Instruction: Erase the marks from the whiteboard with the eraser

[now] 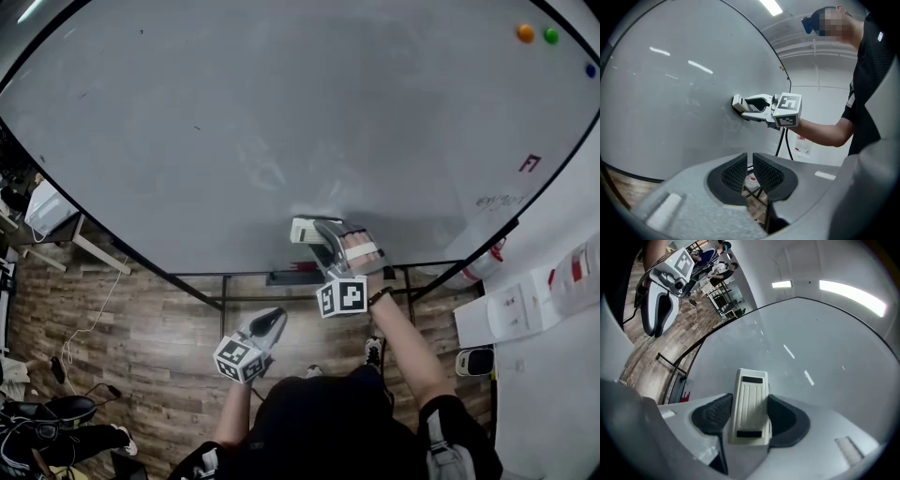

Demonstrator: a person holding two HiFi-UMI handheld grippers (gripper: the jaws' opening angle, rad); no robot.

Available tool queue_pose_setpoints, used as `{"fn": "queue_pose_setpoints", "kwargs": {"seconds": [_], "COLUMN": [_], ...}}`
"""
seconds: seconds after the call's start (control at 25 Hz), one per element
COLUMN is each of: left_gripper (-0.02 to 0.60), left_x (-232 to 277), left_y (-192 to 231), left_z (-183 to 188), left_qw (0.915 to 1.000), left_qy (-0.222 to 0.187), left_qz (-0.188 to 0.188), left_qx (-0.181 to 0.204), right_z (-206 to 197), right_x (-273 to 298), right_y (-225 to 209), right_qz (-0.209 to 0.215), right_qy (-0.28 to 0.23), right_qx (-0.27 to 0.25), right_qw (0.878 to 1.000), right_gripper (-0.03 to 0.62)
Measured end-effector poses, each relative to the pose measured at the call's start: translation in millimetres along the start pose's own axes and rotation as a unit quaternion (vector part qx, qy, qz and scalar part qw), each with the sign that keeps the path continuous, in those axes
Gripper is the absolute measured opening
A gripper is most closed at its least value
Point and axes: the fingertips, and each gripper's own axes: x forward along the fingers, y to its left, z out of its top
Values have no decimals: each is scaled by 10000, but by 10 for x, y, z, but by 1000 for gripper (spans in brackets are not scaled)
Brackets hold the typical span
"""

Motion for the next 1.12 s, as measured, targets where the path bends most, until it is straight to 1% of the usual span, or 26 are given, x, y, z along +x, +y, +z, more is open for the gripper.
{"fn": "queue_pose_setpoints", "kwargs": {"seconds": [0.12,0.2,0.36,0.56,0.64,0.72,0.8,0.88,1.04,1.12], "left_gripper": [47,47,46,46,47,46,48,48,48,46], "left_x": [-32,-44,-29,-1,-9,-21,-29,-28,4,17], "left_y": [32,41,31,-4,-9,2,12,14,4,-10], "left_z": [-9,-11,-15,-11,-8,-11,-19,-31,-36,-20], "left_qw": [10000,10000,10000,10000,10000,10000,10000,10000,10000,10000], "left_qy": [2,3,-1,-17,-16,-12,-7,7,16,14], "left_qz": [55,79,79,39,38,45,53,57,29,0], "left_qx": [-22,-39,-26,-5,-6,-17,-27,-36,-27,-11], "right_z": [19,42,93,81,49,30,37,49,27,-37], "right_x": [-14,-66,-275,-604,-718,-774,-752,-663,-380,-235], "right_y": [-79,-233,-840,-1668,-1910,-2031,-1978,-1766,-1057,-622], "right_qz": [21,-101,-669,-1476,-1723,-1855,-1883,-1746,-1258,-909], "right_qy": [-15,-41,-125,-206,-204,-200,-159,-157,-200,-131], "right_qx": [29,48,164,376,524,648,574,494,242,65], "right_qw": [10000,9999,9975,9881,9834,9803,9803,9833,9916,9957], "right_gripper": [241,241,241,241,241,241,241,241,241,241]}}
